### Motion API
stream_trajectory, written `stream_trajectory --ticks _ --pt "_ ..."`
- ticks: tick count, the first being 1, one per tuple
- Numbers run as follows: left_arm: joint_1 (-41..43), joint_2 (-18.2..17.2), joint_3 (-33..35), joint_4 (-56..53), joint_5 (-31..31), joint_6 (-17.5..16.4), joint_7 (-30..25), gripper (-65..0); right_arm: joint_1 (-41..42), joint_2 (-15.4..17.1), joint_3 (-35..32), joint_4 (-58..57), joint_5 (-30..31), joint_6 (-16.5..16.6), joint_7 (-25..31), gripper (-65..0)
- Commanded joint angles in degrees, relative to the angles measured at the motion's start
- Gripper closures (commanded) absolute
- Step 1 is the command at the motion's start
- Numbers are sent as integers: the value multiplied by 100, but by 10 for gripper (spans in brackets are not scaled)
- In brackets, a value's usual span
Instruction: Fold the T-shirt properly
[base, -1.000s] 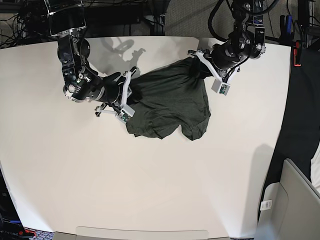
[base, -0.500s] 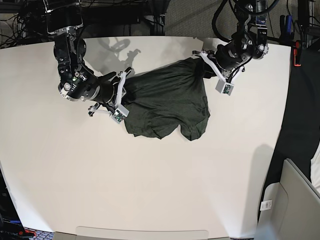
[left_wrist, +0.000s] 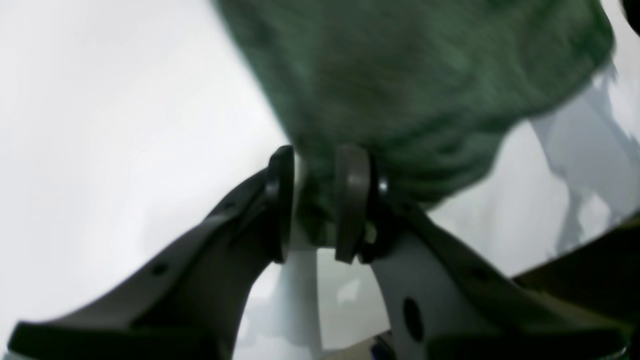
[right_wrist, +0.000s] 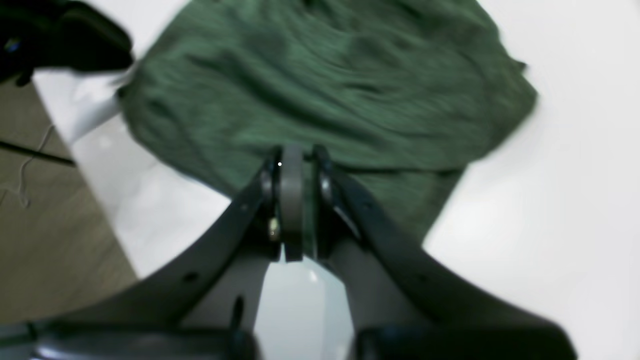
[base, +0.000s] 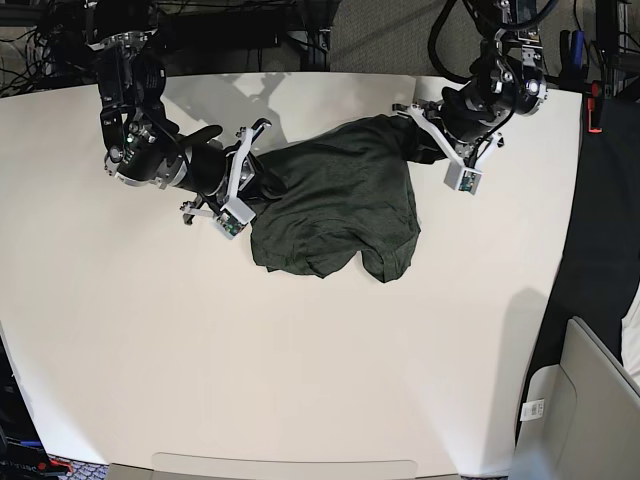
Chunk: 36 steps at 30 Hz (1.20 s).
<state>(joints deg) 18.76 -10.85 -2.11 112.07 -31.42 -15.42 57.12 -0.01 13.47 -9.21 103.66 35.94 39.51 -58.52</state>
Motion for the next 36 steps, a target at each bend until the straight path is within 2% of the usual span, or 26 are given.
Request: stream_trajectory --ticks 1,5,8,15,18,20,29,34,36 --pt "44 -27 -92 182 -54 -18 -117 -133 85 2 -103 118 102 49 107 -14" --pt "106 -9 -418 261 -54 -18 -117 -133 181 -130 -516 118 85 49 107 -14" --pt "115 184 -787 261 -62 -18 -117 -133 322 -209 -912 83 -179 49 98 -15" --pt "115 307 -1253 261 -62 -18 -73 -133 647 -860 -1773 -304 -1366 49 134 -15" --pt "115 316 -1464 261 -62 -18 -73 -133 788 -1185 -1808 -709 -1542 49 134 -15" --pt "115 404 -1657 261 -62 -18 -82 -133 902 -1290 -1808 -893 -1542 49 134 -15" --pt "115 501 -1877 261 -62 -18 -64 -133 1210 -1299 -1782 -2001 -1550 49 186 -15" --pt "115 501 -1877 261 -62 -18 -64 -133 1289 -1115 -1764 -2414 -1682 49 608 -14" --pt "115 501 -1877 261 -62 -18 -64 -133 1333 -1079 -1764 -2555 -1876 -78 643 -14"
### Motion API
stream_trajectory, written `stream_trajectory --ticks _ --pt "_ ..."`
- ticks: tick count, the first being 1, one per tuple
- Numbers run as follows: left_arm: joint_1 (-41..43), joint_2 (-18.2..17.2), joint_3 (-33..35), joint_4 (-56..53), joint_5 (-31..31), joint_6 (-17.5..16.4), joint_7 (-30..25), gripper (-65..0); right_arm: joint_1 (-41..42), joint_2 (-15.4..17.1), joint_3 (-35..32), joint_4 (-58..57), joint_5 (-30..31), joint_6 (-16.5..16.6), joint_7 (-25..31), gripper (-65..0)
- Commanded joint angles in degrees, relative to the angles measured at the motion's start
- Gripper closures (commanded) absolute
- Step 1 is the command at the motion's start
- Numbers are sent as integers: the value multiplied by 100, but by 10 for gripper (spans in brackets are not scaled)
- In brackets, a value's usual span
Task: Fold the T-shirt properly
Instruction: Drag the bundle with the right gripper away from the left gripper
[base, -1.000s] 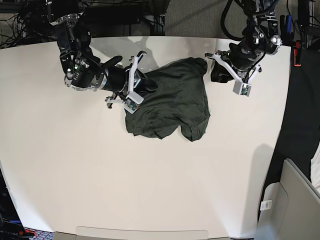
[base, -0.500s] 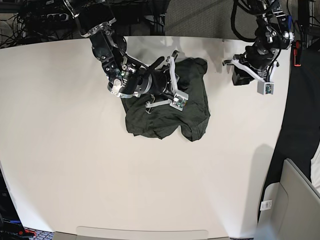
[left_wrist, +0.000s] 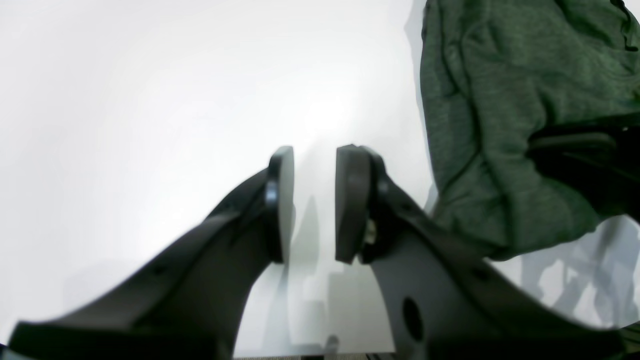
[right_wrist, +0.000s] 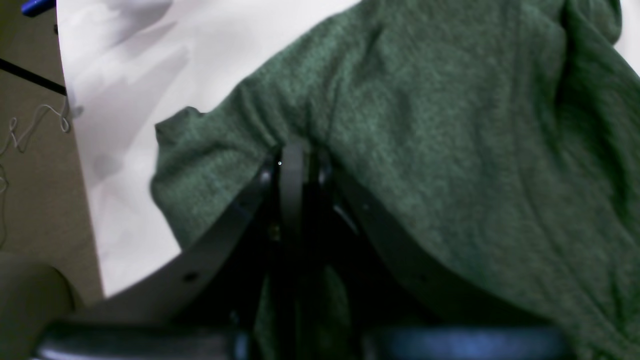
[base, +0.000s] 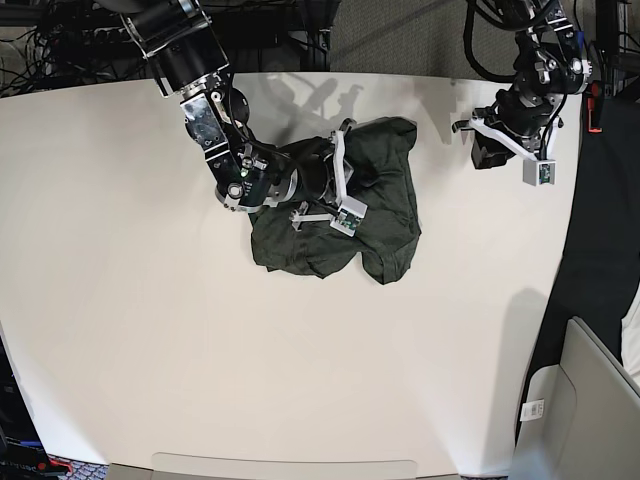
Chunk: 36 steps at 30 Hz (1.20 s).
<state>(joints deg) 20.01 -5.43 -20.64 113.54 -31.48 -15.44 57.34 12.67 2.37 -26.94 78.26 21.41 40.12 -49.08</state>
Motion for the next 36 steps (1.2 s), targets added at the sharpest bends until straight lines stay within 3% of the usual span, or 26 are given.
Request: stream_trajectory --ticks 1,6,14,24,36 --pt "-10 -41 -24 115 -65 -16 -86 -133 118 31 17 -68 -545 -192 -301 -14" --pt "-10 -41 -24 115 -65 -25 -86 -133 188 40 386 -103 -1020 -210 -301 -14" --pt "-10 -50 -24 115 -65 -34 -95 -133 320 321 1169 -112 -1038 -218 -301 -14" --pt "-19 -50 -24 115 -65 -43 -86 -133 452 506 1230 -112 -1038 -218 -301 -14" --pt "-10 -59 -24 115 -65 -43 -95 -133 733 822 1828 -94 -1038 -227 -301 -14"
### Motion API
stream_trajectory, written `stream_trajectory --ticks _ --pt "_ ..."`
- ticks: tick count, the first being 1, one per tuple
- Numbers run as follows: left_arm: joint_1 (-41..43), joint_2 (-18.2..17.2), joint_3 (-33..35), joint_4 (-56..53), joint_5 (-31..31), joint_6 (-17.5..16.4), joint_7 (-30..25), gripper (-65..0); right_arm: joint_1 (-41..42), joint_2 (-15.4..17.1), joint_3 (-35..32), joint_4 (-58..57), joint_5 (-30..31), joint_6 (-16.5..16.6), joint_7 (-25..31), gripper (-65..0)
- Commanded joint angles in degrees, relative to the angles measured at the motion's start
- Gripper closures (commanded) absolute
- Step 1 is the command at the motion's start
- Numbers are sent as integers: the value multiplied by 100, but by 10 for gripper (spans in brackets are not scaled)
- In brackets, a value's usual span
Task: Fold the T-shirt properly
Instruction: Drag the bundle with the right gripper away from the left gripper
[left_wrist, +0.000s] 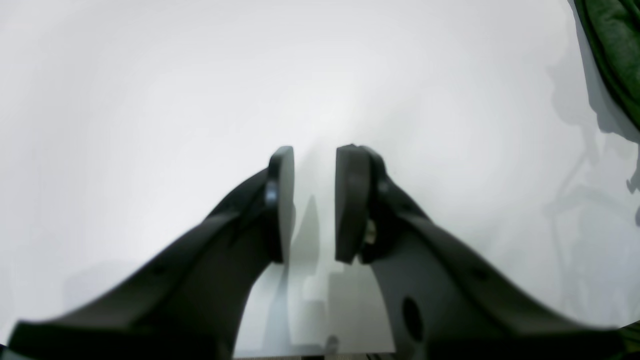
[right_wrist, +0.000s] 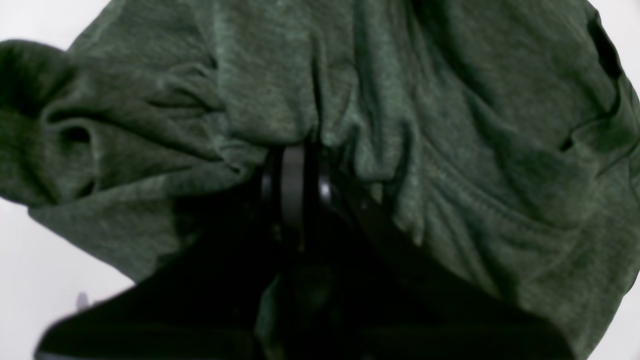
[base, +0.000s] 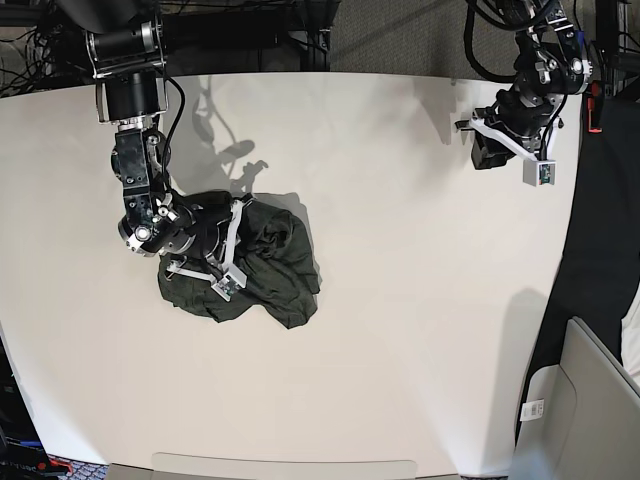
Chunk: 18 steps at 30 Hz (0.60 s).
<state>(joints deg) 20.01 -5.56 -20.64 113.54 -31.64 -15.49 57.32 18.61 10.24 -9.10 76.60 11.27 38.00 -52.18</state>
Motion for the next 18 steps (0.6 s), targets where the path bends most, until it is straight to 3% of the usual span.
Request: stream_trajectory --ticks 1,8,13,18 --pt "-10 -46 -24 115 -49 -38 -84 -133 139 18 106 98 -6 -15 -8 -14" --pt "-10 -46 -24 115 -49 -38 -84 -133 -389 -9 132 1470 56 55 -70 -14" --pt "-10 -46 -24 115 -49 -38 -84 -133 -890 238 299 2173 952 200 -263 -14" --pt "-19 -46 -24 115 -49 -38 -84 -133 -1496 519 1196 2613 1471 200 -281 -14"
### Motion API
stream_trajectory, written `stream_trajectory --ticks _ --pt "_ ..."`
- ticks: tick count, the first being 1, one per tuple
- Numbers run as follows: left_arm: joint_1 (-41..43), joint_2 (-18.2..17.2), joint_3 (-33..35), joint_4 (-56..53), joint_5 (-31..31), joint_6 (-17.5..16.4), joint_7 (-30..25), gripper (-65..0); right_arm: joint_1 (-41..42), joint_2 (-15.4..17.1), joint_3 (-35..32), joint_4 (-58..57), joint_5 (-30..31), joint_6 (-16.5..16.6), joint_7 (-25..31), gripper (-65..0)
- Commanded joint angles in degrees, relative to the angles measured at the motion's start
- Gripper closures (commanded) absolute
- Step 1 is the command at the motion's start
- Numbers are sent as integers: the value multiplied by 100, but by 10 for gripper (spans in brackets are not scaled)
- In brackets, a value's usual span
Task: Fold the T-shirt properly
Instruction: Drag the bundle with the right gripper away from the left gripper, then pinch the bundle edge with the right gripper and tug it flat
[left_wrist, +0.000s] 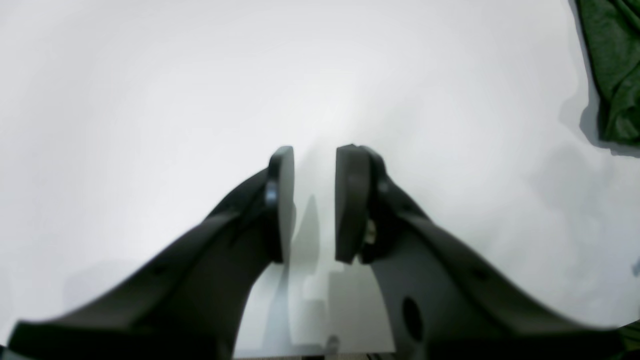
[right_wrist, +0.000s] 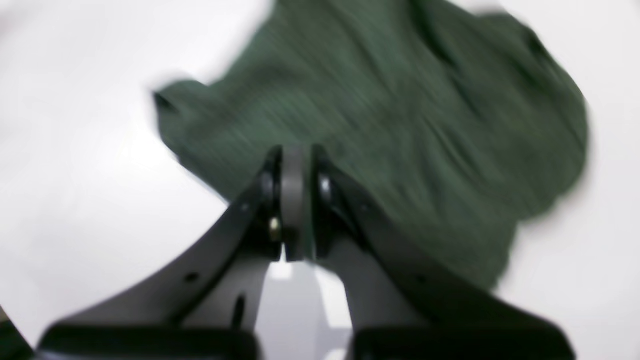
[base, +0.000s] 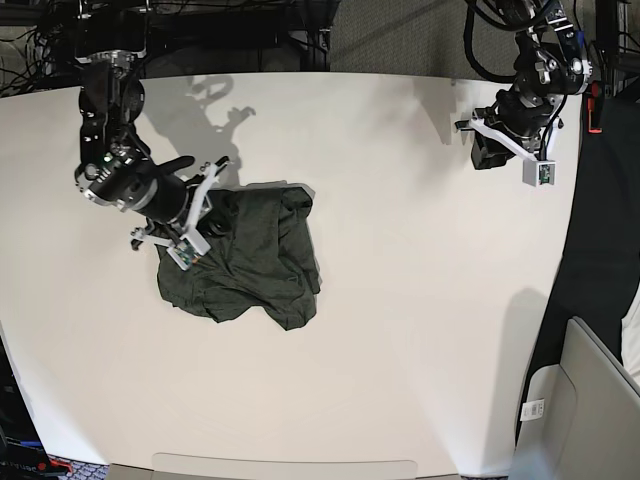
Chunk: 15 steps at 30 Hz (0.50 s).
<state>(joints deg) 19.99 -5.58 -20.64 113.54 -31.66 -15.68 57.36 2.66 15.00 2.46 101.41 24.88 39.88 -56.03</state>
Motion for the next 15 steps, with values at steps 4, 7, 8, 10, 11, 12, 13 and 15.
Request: stream_trajectory --ticks 4,7,8,10,11,12,13,15 --pt "-25 -44 -15 115 -47 -19 -88 -133 -121 315 541 299 399 12 104 -14" --pt "-25 -35 20 115 -56 -19 -88 -133 -191 464 787 317 584 12 104 -14" --pt "-25 -26 29 115 -56 -19 -88 -133 -191 500 822 317 602 12 104 -14" --pt "-34 -26 29 115 -56 -19 -88 -133 -164 535 831 281 575 12 104 -14" --pt "-34 -26 29 115 -56 -19 -88 -133 -156 535 831 246 567 12 104 -14" --pt "-34 -26 29 115 -56 -19 -88 -133 -156 535 831 194 514 12 104 -14" --pt "-43 -26 29 115 -56 -19 -88 -133 -147 535 805 132 435 12 104 -14" --pt "-43 -26 29 115 -56 -19 -88 -133 -129 473 769 -79 180 12 130 -14"
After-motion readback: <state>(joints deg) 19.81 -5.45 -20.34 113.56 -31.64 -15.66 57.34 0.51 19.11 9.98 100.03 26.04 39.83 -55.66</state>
